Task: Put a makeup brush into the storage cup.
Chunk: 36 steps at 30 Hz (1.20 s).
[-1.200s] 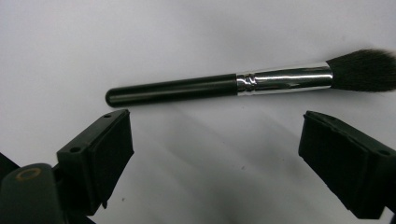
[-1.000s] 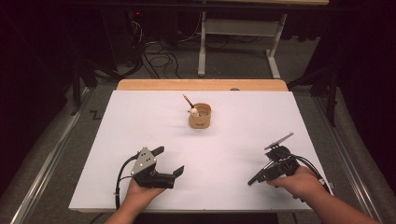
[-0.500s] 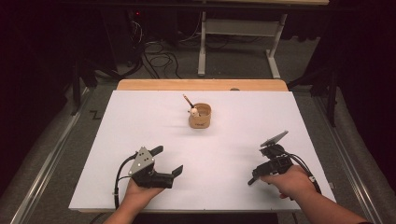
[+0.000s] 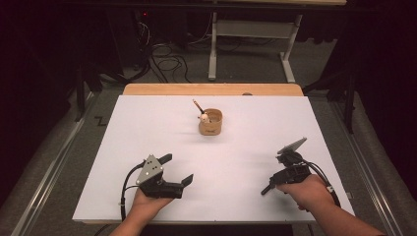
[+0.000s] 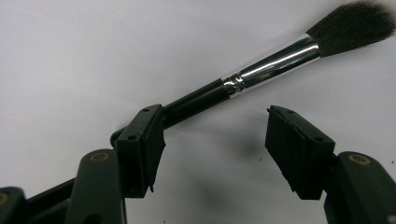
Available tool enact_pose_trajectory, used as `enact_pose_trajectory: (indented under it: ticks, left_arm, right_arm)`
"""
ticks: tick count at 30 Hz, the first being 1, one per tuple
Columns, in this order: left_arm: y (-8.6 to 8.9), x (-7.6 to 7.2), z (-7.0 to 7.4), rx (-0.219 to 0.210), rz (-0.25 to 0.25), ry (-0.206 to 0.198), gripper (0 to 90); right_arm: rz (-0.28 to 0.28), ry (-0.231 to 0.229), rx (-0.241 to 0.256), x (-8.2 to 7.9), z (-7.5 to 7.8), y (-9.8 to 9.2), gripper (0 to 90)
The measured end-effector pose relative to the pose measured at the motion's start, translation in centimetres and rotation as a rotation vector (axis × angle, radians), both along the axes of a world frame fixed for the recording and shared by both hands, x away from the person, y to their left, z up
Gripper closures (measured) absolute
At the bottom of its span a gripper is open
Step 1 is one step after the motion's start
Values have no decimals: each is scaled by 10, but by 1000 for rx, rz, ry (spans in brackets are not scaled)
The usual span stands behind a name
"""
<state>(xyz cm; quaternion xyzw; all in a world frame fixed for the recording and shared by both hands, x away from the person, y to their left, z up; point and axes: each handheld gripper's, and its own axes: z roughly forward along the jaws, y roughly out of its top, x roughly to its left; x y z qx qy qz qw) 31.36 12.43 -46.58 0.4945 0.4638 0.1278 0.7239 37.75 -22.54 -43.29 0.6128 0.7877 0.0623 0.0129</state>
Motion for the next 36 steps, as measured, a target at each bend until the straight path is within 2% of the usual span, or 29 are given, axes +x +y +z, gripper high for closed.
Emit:
enact_pose_trajectory:
  ticks: [8,12,24,36]
  left_arm:
    - [0,0,0,-4,0,1,17]
    - [0,0,0,3,-5,-1,17]
    - [-2,-1,-1,5,-8,0,17]
    - [-2,-1,-1,10,-13,-1,17]
  right_arm:
    - [-19,6,26,2,-1,2,422]
    - [-39,20,24,2,-3,2,416]
    - [-69,10,48,12,-3,-2,404]
    - [-67,21,31,20,-5,4,412]
